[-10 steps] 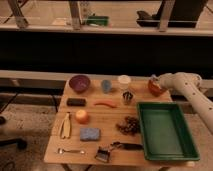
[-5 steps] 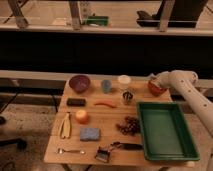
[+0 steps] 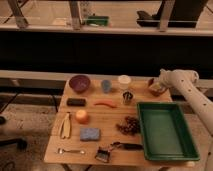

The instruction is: Wipe red bowl with towel

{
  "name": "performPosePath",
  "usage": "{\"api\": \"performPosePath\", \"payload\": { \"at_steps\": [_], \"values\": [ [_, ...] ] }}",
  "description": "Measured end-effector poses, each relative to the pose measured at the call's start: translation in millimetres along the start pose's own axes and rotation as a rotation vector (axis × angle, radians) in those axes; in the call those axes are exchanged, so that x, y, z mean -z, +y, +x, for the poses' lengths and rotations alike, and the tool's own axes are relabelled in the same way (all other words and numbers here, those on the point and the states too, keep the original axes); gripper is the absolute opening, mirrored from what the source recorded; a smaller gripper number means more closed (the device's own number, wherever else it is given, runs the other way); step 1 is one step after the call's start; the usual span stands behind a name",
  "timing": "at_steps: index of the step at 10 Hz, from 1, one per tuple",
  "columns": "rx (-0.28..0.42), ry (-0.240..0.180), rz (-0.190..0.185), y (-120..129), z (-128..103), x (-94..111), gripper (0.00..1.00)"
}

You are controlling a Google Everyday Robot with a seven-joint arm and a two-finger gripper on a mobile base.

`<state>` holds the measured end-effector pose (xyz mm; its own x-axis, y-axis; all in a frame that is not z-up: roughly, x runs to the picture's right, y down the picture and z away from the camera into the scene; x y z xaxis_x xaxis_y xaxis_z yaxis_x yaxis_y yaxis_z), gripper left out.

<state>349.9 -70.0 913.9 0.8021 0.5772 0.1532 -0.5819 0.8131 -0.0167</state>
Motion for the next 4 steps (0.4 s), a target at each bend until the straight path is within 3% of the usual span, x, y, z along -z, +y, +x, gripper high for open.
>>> {"api": "performPosePath", "payload": {
  "at_steps": [1, 4],
  "values": [
    [0.01, -0.039, 0.052, -5.7, -10.5, 24.3, 0.8],
    [0.005, -0.111, 0.12, -22.0, -24.3, 80.8, 0.8]
  ]
}}
